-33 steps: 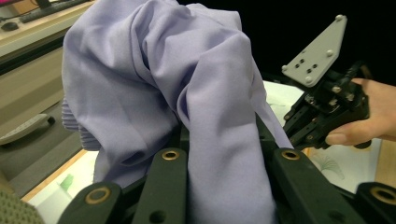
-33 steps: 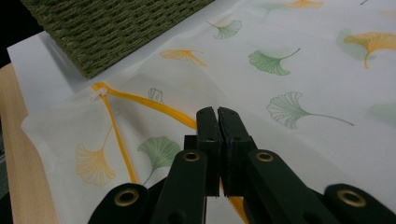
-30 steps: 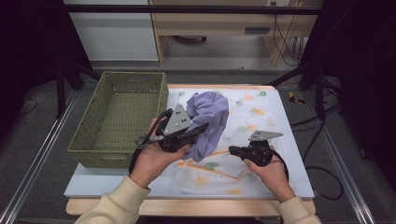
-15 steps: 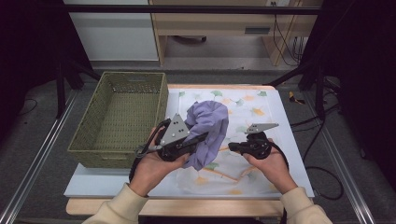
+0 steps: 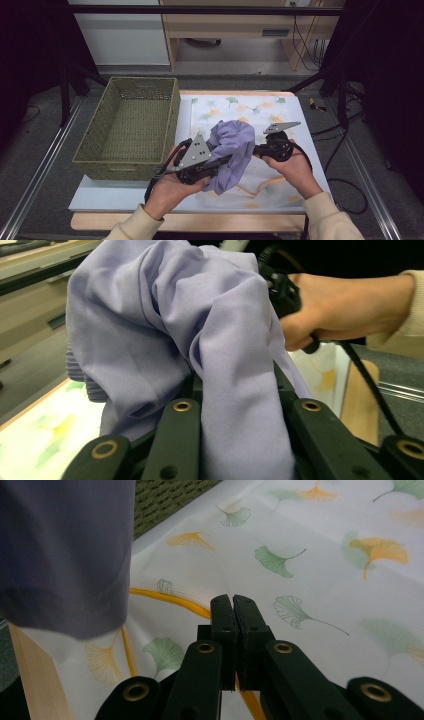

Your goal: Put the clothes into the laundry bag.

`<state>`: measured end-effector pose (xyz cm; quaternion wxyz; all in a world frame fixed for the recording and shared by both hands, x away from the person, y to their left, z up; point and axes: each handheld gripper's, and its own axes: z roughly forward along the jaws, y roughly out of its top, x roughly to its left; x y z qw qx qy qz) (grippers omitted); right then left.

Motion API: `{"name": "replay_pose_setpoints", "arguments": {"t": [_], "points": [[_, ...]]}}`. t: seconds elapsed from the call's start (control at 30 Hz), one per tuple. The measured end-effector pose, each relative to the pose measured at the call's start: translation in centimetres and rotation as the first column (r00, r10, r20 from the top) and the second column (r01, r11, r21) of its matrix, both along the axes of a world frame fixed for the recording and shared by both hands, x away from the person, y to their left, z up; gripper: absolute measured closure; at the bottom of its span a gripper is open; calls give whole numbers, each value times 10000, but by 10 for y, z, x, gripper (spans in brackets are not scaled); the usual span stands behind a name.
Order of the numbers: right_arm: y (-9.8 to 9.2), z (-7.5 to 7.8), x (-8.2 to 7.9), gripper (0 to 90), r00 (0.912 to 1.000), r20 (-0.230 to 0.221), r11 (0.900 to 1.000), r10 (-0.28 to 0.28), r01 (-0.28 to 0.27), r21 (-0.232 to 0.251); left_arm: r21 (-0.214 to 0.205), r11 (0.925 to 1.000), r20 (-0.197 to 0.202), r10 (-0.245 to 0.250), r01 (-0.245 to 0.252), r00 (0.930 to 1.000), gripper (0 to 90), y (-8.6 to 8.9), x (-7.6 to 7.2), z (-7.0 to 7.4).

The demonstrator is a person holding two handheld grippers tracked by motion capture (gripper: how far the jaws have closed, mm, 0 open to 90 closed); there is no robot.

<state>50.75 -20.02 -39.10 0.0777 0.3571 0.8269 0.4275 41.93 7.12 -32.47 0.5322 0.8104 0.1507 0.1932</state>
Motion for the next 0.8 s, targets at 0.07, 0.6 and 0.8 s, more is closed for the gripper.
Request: {"name": "replay_pose_setpoints", "arguments": {"t": [0.07, 0.6, 0.8], "points": [[-2, 5, 0, 888, 9999, 106, 10000, -21, 20, 80, 38, 9999, 26, -167, 166, 9999, 735, -3, -3, 1], [-5, 19, 7, 888, 9997, 206, 9999, -128, 125, 112, 46, 9977, -123, -669, 670, 9977, 734, -23, -8, -4], [-6, 21, 7, 888, 9996, 270, 9998, -123, 120, 134, 60, 9972, -185, -744, 745, 9971, 734, -26, -9, -7]]}}
